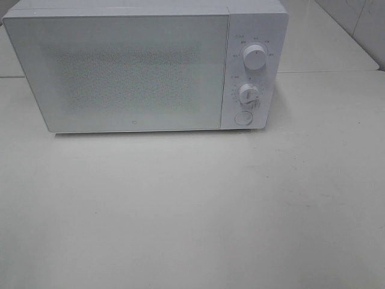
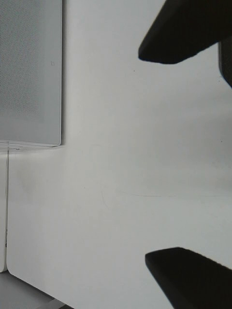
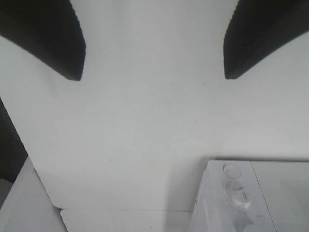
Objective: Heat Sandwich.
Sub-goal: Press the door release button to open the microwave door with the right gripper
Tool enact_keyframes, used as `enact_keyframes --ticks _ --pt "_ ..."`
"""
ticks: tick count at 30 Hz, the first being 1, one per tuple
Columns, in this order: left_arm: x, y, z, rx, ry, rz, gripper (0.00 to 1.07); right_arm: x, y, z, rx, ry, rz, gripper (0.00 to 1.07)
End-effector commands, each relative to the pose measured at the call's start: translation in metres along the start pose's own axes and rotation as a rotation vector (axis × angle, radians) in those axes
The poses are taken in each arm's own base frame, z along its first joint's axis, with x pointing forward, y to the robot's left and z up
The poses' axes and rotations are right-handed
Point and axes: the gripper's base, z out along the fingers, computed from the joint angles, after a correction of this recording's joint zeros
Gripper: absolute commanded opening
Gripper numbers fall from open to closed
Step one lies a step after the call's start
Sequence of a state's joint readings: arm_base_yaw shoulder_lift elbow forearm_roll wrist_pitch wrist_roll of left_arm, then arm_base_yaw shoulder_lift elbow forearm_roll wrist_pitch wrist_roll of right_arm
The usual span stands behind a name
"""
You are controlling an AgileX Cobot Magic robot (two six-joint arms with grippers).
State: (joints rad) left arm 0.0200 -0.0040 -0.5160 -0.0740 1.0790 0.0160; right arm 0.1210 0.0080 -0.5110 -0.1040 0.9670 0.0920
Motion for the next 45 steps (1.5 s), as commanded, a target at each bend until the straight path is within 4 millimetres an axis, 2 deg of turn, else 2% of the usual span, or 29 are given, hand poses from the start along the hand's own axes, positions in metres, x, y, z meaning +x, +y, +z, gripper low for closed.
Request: enact_keyframes --ticks 1,5,8,10,15,19,25,29,32,33,45 --pt "0.001 -0.001 -0.002 0.007 -0.028 -0.004 0.98 -0.008 0.001 -0.002 -0.006 -0.053 0.002 0.76" --pt "0.001 -0.001 -0.002 0.007 -0.028 -0.004 0.98 -0.032 0.006 0.016 -0.036 -0.099 0.007 0.76" --pt "0.001 -0.001 -0.002 0.007 -0.028 -0.004 0.98 -0.039 0.007 0.023 -0.038 -0.101 0.005 0.76" --pt "0.001 -0.001 -0.002 0.007 -0.028 -0.004 0.98 -0.048 0.009 0.035 -0.041 -0.092 0.001 0.76" --pt "0.001 -0.001 -0.002 0.007 -0.028 -0.004 0.98 -0.056 0.01 0.047 -0.045 -0.1 -0.002 0.76" --pt "0.001 -0.001 -0.002 0.007 -0.028 -0.004 0.98 -0.065 0.014 0.072 -0.054 -0.116 -0.007 0.75" --pt "0.001 -0.001 -0.002 0.007 -0.028 -0.004 0.98 -0.074 0.016 0.09 -0.06 -0.12 -0.011 0.75" --pt "0.001 -0.001 -0.002 0.007 -0.028 -0.004 0.98 -0.081 0.019 0.112 -0.068 -0.122 -0.013 0.75" --pt "0.001 -0.001 -0.002 0.007 -0.028 -0.004 0.98 -0.084 0.02 0.12 -0.071 -0.131 -0.014 0.75" --pt "0.001 -0.001 -0.002 0.007 -0.028 -0.004 0.98 -0.086 0.022 0.13 -0.075 -0.137 -0.014 0.75" --pt "0.001 -0.001 -0.002 0.007 -0.028 -0.004 0.98 -0.091 0.027 0.172 -0.093 -0.157 0.004 0.75"
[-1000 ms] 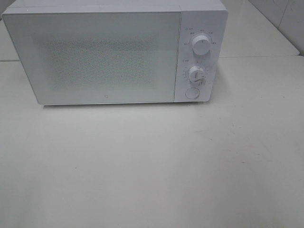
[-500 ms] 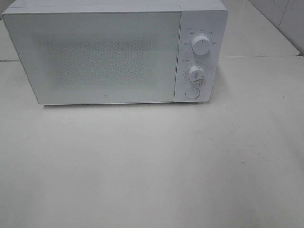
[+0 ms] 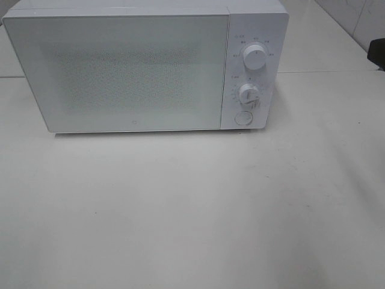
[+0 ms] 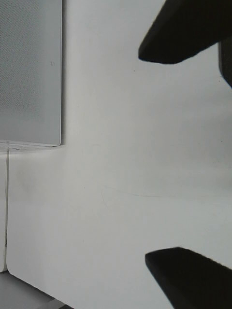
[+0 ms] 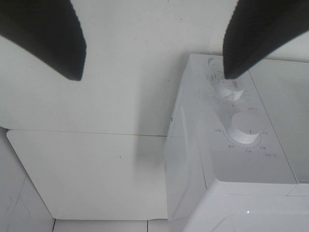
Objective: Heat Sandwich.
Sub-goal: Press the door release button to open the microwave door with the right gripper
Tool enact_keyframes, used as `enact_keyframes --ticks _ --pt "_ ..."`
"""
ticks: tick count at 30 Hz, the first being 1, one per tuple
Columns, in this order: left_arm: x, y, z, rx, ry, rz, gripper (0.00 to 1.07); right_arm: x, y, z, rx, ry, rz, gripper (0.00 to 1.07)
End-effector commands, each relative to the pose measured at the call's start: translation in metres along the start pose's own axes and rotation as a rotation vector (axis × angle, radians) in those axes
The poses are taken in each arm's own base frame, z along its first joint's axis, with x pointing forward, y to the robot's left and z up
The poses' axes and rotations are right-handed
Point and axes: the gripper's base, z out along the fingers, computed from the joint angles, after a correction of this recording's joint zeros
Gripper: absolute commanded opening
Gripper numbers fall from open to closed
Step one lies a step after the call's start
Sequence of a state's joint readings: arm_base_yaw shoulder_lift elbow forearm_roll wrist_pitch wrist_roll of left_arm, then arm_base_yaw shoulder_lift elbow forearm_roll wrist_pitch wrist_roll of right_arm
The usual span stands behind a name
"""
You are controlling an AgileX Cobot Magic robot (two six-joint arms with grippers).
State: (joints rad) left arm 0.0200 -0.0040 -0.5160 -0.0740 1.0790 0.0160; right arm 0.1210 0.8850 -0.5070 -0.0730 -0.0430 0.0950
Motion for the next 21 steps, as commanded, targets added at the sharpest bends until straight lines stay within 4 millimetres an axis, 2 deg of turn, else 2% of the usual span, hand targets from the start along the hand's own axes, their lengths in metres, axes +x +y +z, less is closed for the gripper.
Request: enact_keyframes --ticks 1,7,14,17,21 --pt "0.001 -0.001 -0.002 0.007 -0.028 -0.004 0.98 -0.001 0.0 0.012 -0.002 -0.037 0.016 0.75" --pt "0.001 -0.001 -0.002 0.007 -0.028 -0.004 0.98 0.004 0.001 0.036 -0.016 -0.049 0.015 0.75" --pt "0.001 -0.001 -0.002 0.007 -0.028 -0.004 0.98 0.007 0.002 0.049 -0.022 -0.076 0.009 0.75" --pt "0.001 -0.001 -0.002 0.007 -0.028 -0.004 0.98 0.014 0.001 0.052 -0.02 -0.105 0.017 0.75" --pt "0.001 -0.001 -0.002 0.007 -0.028 -0.004 0.98 0.034 0.004 0.049 0.001 -0.146 0.038 0.75"
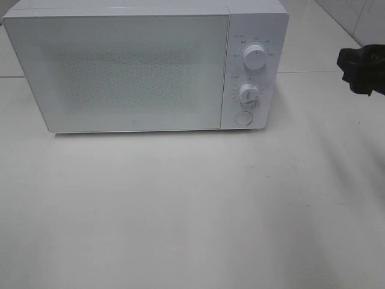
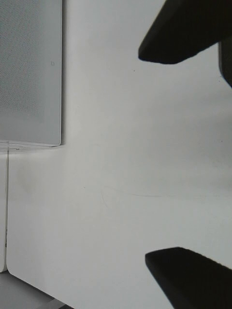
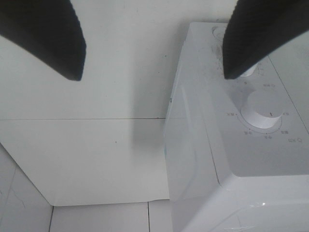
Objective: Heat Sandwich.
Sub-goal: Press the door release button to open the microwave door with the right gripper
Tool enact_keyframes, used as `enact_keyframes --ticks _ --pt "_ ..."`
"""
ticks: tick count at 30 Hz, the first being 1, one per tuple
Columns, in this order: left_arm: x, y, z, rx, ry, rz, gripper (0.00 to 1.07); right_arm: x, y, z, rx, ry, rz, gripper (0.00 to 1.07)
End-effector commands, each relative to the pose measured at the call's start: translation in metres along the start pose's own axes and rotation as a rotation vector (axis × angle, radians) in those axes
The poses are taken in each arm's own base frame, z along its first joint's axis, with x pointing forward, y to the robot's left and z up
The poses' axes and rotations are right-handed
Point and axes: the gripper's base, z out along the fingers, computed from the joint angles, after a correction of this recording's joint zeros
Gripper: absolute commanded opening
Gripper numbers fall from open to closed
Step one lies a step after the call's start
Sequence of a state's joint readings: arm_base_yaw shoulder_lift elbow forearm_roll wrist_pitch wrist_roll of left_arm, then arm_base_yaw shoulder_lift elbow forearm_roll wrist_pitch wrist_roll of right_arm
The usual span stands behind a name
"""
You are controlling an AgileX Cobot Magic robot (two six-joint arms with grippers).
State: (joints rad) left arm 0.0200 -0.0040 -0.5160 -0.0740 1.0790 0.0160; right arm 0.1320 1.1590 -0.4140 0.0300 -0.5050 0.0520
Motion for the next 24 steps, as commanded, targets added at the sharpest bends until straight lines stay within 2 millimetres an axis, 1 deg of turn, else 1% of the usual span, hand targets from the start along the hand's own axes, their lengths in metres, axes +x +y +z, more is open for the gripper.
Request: enact_keyframes --ticks 1,2,6,7,9,10,11,14,15,16,19,20,22,24 --pt "0.001 -0.001 -0.002 0.007 -0.028 -0.004 0.98 0.005 0.002 -0.003 0.006 -0.052 -0.017 0.75" --pt "0.001 -0.001 -0.002 0.007 -0.028 -0.004 0.98 0.011 0.007 -0.007 0.004 -0.067 -0.04 0.75" --pt "0.001 -0.001 -0.002 0.007 -0.028 -0.004 0.98 0.019 0.014 -0.008 0.005 -0.067 -0.063 0.75" --pt "0.001 -0.001 -0.002 0.007 -0.028 -0.004 0.98 0.025 0.019 -0.007 0.004 -0.059 -0.074 0.75" --pt "0.001 -0.001 -0.002 0.007 -0.028 -0.004 0.98 0.031 0.026 -0.005 -0.008 -0.041 -0.083 0.75" --pt "0.001 -0.001 -0.002 0.007 -0.028 -0.004 0.98 0.031 0.026 -0.005 -0.008 -0.041 -0.083 0.75" --pt "0.001 -0.001 -0.002 0.007 -0.028 -0.004 0.98 0.036 0.032 -0.001 -0.017 -0.029 -0.094 0.75" --pt "0.001 -0.001 -0.002 0.007 -0.028 -0.004 0.98 0.043 0.041 0.003 -0.022 -0.022 -0.084 0.75" --pt "0.001 -0.001 -0.002 0.007 -0.028 -0.004 0.98 0.043 0.041 0.003 -0.022 -0.022 -0.084 0.75" --pt "0.001 -0.001 -0.002 0.007 -0.028 -0.004 0.98 0.048 0.047 0.004 -0.024 -0.019 -0.071 0.75" --pt "0.001 -0.001 -0.002 0.007 -0.028 -0.004 0.98 0.057 0.056 0.007 -0.021 -0.003 -0.067 0.75" --pt "0.001 -0.001 -0.002 0.007 -0.028 -0.004 0.98 0.057 0.056 0.007 -0.021 -0.003 -0.067 0.75" --pt "0.001 -0.001 -0.002 0.007 -0.028 -0.004 0.98 0.065 0.065 0.009 -0.012 0.013 -0.066 0.75" --pt "0.001 -0.001 -0.002 0.007 -0.028 -0.004 0.98 0.068 0.067 0.009 -0.005 0.026 -0.064 0.75"
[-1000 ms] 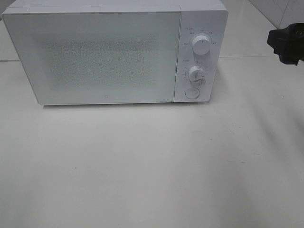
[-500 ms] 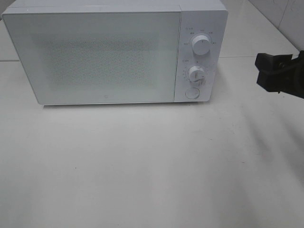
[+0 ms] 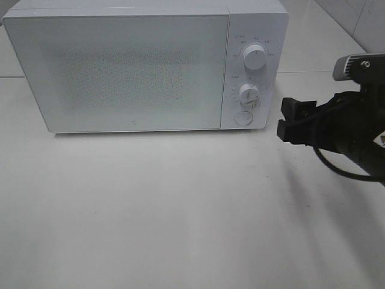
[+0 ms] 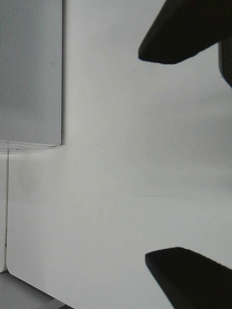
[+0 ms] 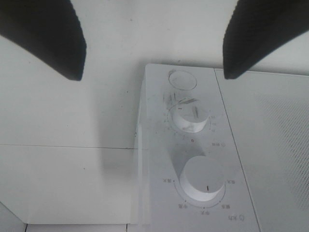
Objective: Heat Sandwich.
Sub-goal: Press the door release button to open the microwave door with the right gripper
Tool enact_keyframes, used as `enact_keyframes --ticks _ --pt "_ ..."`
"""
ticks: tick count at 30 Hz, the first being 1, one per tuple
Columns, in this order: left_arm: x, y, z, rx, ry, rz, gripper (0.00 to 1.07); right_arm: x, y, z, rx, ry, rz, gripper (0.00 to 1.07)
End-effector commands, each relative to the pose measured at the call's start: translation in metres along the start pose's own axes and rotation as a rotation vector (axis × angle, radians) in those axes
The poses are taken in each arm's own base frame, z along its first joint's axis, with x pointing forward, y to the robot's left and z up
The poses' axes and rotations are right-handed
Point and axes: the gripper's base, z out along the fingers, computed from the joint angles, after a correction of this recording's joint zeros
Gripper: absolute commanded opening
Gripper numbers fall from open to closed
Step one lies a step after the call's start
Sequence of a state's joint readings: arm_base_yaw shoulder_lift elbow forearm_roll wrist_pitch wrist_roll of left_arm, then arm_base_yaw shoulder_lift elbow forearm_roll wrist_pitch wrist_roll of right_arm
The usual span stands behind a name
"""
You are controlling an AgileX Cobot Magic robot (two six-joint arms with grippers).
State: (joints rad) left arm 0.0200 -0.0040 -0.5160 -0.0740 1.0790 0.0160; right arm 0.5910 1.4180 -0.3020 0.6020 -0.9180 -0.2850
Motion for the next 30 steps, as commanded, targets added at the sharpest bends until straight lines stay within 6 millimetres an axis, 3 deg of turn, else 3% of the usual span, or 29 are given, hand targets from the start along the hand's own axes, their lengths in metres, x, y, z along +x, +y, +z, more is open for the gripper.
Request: enact_keyframes --ticks 1,9,19,24,30 --pt "0.001 -0.001 -0.002 0.007 -0.028 -0.004 0.98 0.009 0.012 0.001 0.024 0.005 -0.013 0.75" --pt "0.001 -0.001 -0.002 0.007 -0.028 -0.004 0.98 0.028 0.035 0.004 0.03 0.082 -0.005 0.75" --pt "0.001 -0.001 -0.002 0.007 -0.028 -0.004 0.98 0.026 0.043 0.008 0.016 0.082 0.027 0.75" --pt "0.001 -0.001 -0.002 0.007 -0.028 -0.004 0.98 0.027 0.042 0.008 0.021 0.083 0.163 0.75" --pt "0.001 -0.001 -0.002 0.007 -0.028 -0.004 0.98 0.026 0.043 0.008 0.03 0.079 0.452 0.75"
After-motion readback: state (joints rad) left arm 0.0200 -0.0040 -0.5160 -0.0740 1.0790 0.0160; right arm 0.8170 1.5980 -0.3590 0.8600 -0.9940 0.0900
